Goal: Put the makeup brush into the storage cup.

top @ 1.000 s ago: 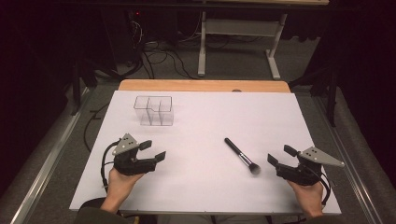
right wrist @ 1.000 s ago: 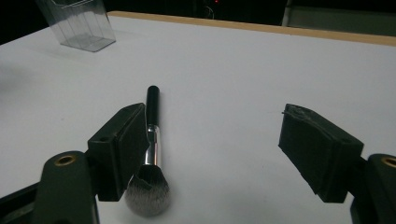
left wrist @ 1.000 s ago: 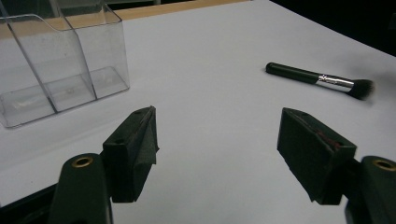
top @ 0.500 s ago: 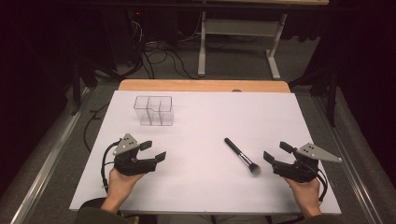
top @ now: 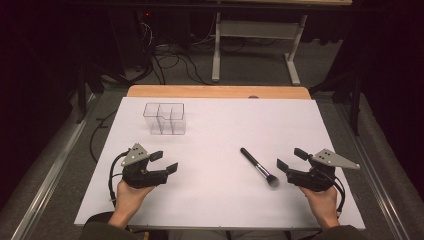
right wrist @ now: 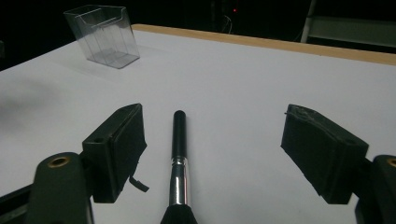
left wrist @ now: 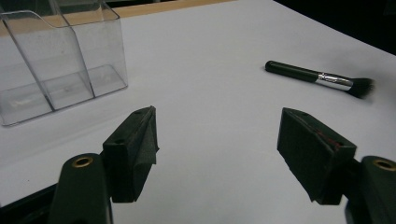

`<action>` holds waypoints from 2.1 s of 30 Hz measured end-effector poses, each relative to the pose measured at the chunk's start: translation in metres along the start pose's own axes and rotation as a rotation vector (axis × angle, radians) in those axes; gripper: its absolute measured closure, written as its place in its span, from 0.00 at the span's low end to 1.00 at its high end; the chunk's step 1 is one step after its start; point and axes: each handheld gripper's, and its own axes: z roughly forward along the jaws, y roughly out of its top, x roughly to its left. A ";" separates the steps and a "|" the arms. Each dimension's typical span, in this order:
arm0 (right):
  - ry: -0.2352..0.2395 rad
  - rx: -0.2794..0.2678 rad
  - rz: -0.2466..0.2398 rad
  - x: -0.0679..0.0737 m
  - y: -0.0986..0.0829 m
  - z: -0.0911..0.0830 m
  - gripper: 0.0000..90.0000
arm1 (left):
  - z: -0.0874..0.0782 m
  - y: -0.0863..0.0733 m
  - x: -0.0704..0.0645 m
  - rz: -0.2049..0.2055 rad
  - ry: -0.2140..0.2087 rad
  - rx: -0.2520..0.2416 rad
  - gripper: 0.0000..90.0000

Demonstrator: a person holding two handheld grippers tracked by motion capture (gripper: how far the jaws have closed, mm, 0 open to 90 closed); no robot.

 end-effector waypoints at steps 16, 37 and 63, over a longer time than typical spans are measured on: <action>0.033 -0.003 -0.015 0.010 0.009 0.019 0.25 | 0.001 0.000 0.000 -0.002 -0.001 0.008 0.32; 0.073 0.004 -0.015 0.024 0.022 0.048 0.24 | 0.001 -0.001 0.000 -0.003 0.005 0.017 0.32; 0.080 0.156 0.004 0.026 0.036 0.066 0.25 | 0.003 -0.002 -0.002 0.009 0.003 0.033 0.32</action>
